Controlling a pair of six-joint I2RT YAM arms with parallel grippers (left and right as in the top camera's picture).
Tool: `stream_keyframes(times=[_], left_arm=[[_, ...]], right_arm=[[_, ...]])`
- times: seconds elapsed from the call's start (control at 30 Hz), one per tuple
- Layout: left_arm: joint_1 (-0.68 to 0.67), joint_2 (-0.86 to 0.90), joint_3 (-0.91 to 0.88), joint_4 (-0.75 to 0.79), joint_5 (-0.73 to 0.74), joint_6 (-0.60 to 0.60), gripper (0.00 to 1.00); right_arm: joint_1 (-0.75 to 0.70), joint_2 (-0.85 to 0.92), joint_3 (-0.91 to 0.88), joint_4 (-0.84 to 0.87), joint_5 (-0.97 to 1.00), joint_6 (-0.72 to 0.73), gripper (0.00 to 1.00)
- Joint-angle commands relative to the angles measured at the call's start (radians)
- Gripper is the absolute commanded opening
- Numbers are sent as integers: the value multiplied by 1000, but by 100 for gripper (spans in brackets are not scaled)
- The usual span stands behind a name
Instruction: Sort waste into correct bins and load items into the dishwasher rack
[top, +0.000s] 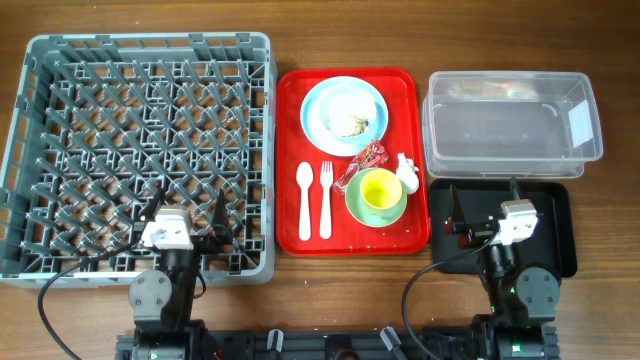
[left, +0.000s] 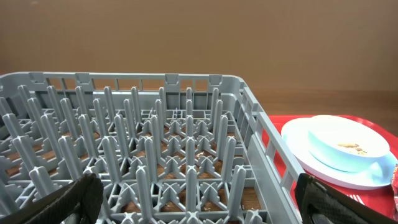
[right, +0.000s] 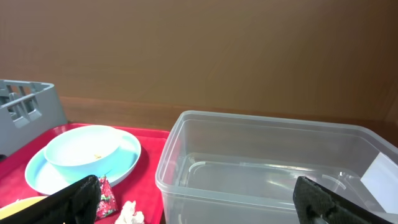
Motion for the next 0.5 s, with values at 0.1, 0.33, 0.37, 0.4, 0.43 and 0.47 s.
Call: stream_keyframes(times=[0.1,0.33,0.37,0.4,0.43,0.47], left_arm=[[-4,-6,-6,-4,-13,19,100],[-4,-6,-6,-4,-13,20,100],[-4,-6,-6,-4,-13,19,100],[-4,-6,-6,-4,-13,19,100],[-4,-6,-6,-4,-13,19,100],[-4,-6,-6,-4,-13,19,100]], right_arm=[[-5,-2,-1,6,-6,-2,100],[-5,-2,-1,6,-6,-2,100],[-5,-2,-1,6,-6,-2,99],[-5,-2,-1,5,-6,-2,100],[-5,-2,-1,6,-6,-2,100],[-5,-2,-1,6,-6,-2,100]])
